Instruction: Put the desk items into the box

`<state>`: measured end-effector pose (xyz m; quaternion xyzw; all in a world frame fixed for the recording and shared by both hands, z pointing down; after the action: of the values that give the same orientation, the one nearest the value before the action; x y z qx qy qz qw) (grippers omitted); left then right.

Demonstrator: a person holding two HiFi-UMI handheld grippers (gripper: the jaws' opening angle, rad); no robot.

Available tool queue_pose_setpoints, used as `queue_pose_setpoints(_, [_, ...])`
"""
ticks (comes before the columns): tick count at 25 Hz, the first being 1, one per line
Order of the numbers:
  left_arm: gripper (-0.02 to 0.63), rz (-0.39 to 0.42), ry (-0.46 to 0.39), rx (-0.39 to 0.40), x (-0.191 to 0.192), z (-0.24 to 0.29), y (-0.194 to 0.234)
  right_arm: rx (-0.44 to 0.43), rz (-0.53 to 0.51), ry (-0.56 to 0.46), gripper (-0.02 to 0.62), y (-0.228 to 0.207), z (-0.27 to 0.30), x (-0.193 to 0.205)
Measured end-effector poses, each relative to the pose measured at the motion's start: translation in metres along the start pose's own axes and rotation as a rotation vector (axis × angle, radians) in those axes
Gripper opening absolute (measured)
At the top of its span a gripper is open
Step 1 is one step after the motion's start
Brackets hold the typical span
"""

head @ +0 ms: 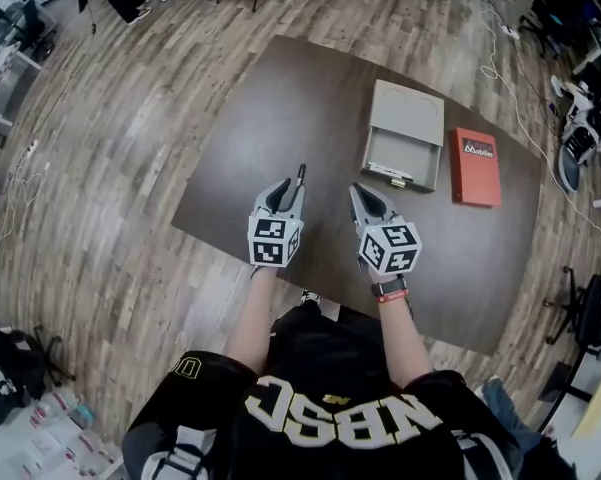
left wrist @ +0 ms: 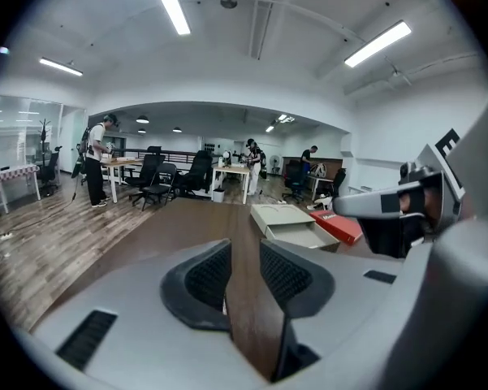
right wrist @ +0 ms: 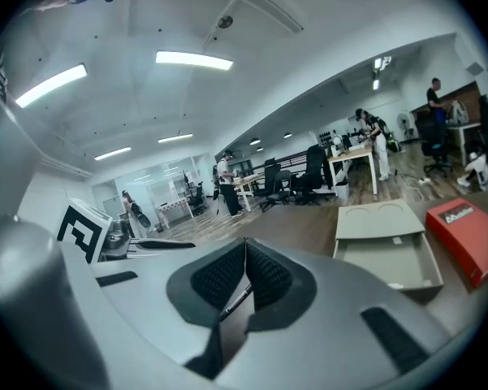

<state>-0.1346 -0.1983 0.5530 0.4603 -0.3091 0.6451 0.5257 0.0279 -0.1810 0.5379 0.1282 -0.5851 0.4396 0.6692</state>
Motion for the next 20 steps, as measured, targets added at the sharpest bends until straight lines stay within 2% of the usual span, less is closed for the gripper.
queue_pose_setpoints(7, [0.167,0.091,0.164,0.045,0.038,0.028,0.01,-0.022,0.012,0.054,0.009,-0.004,0.021,0.017])
queue_pose_setpoints(11, [0.167,0.193,0.26,0.071,0.063,0.045,0.016,-0.025,0.03,0.08,0.009,-0.007,0.028,0.03])
queue_pose_setpoints(20, [0.166,0.294,0.405,0.129,0.102,0.081,0.019,-0.018,0.066,0.126,0.009,-0.021,0.027,0.053])
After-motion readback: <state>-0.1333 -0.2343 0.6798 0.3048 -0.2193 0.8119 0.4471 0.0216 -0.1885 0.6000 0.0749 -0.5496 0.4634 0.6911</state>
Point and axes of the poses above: the fingertips, and each gripper's own axes: z forward along the fingers, y to its left, x out of its underside, the point moved 4 cm from there along -z, backward along the fingers, and after that the axes turned 10 degrees about -x, right-handed, at the moved point
